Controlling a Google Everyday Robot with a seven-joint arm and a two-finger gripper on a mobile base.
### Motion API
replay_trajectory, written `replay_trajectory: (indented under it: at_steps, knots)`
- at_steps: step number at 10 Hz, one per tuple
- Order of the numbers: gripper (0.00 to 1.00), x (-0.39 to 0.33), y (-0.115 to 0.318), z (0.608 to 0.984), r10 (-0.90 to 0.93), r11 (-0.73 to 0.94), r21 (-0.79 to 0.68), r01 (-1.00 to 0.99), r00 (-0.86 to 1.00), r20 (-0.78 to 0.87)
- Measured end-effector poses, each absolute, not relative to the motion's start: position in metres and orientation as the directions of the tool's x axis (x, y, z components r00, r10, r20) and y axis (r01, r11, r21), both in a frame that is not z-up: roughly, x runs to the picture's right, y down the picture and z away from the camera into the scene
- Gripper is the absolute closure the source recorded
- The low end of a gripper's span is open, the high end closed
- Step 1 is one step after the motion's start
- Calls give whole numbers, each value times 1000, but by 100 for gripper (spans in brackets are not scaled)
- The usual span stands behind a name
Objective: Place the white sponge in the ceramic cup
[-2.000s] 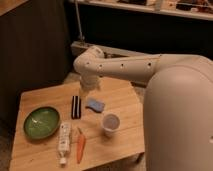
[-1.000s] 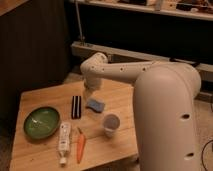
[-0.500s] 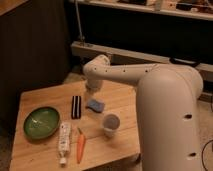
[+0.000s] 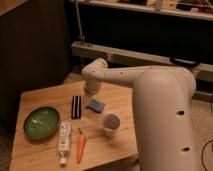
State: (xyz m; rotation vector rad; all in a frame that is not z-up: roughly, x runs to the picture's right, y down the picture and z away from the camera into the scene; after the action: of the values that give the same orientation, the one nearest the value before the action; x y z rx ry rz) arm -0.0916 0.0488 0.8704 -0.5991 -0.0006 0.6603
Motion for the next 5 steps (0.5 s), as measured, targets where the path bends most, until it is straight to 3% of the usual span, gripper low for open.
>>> replay_trajectory:
  at_steps: [5]
  knots:
    - [35, -91, 78, 899, 551, 624, -554, -551, 813, -189]
